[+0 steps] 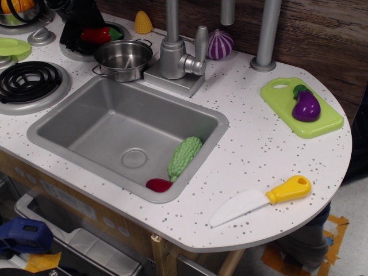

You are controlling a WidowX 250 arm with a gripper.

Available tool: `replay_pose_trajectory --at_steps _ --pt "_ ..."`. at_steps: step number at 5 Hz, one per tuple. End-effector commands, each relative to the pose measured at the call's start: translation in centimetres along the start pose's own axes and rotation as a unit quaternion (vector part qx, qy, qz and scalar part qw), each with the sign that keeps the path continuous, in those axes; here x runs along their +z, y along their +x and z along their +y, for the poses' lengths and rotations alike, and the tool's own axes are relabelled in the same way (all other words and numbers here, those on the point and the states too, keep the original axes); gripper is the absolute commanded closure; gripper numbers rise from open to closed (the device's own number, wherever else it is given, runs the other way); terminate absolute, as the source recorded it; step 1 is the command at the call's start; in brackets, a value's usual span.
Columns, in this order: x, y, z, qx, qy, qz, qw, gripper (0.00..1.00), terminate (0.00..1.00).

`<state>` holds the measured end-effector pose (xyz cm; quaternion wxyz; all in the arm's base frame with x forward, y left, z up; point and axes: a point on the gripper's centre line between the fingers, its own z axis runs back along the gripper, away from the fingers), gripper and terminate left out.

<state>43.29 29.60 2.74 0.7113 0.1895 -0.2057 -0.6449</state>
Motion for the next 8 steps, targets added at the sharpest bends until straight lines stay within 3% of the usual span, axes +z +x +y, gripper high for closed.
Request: replay_pose_trajectory --at_steps 1,2,3,4,6,8 --pt "0.6 -1.4 1.6 -0.012 0.034 0.012 0.9993 0.0 0.0" --pt "0.2 -1.7 1.6 -0.011 0.036 0.011 0.9992 0.0 0.0" --pt "0.2 -1.7 1.6 -0.01 0.035 0.014 0.9992 1.0 0.0" --pt "0.2 -1.5 1.3 -0.003 0.034 0.019 0.9992 1.0 0.0" --pt "5.1 -2.8 3.4 -0.049 0.061 0.134 0.9879 1.0 0.0" --pt "8.0 -3.0 5.0 -0.043 0.065 0.186 0.9795 1.0 0.0"
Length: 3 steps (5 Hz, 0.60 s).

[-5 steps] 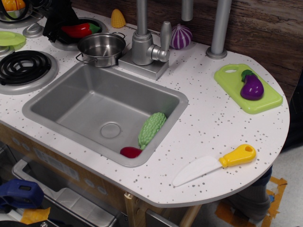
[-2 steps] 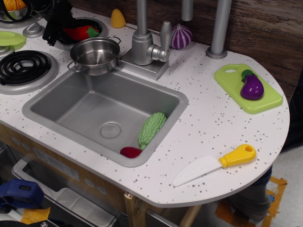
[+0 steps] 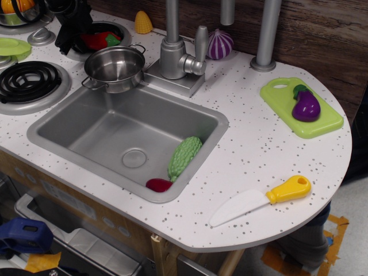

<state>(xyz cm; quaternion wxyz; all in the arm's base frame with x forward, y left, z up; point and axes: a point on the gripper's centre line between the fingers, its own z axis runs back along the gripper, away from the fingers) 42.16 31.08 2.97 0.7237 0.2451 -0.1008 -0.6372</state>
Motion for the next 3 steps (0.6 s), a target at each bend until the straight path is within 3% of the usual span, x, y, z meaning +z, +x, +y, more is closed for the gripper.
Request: replay_pose_trajectory --at_steps 1,2,3 --pt "7.1 -3.6 5.2 -0.018 0.109 0.094 0.9893 1.0 0.0" --pt "7.5 -4.4 5.5 -0.022 0.129 0.124 0.9836 1.0 0.0" --pt "9.0 -3.9 5.3 -0.006 0.12 0.118 0.9857 1.0 0.0"
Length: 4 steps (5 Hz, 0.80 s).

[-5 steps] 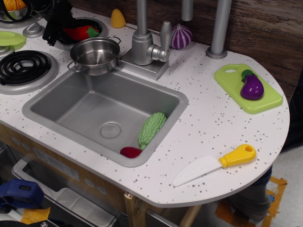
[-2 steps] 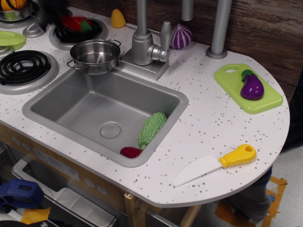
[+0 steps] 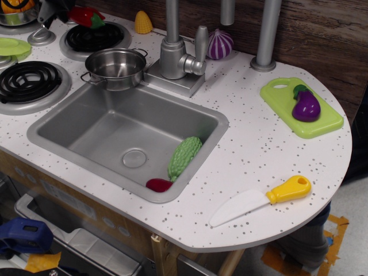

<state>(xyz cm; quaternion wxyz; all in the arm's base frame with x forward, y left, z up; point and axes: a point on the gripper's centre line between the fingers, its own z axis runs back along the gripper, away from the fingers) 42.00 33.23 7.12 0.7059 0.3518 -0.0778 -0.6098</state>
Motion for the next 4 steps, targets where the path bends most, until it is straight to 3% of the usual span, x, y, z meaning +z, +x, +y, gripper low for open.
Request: replay_pose_trajectory --at_steps 1,2,4 --pt "7.2 -0.3 2.5 0.025 0.035 0.03 0.9986 1.0 0.0" --pt "8.6 1.3 0.5 0.051 0.023 0.015 0.9983 1.0 0.0" --pt "8.1 5.1 -2.0 0.087 0.01 -0.025 0.9958 1.0 0.0"
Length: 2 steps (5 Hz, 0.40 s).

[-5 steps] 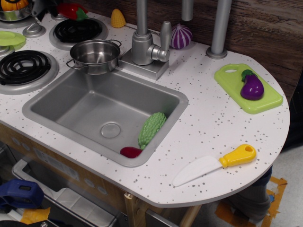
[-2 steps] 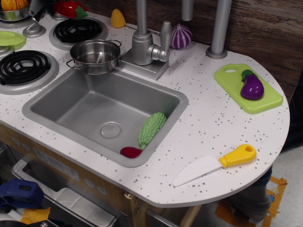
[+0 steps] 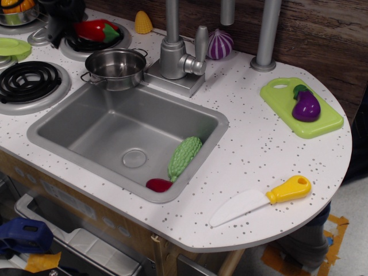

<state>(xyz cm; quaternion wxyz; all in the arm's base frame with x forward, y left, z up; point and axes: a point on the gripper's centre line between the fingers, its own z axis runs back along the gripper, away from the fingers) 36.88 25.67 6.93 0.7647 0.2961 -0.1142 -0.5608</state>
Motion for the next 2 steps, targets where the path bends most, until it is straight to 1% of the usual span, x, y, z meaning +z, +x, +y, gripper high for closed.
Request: replay_pose_trajectory --at_steps 1,2 --pt "1.89 0.46 1.95 -0.001 0.044 -0.004 0.999 0.0 0.0" --pt "1.34 0.22 2.62 -0.013 0.05 -0.009 0.9986 0.0 1.0"
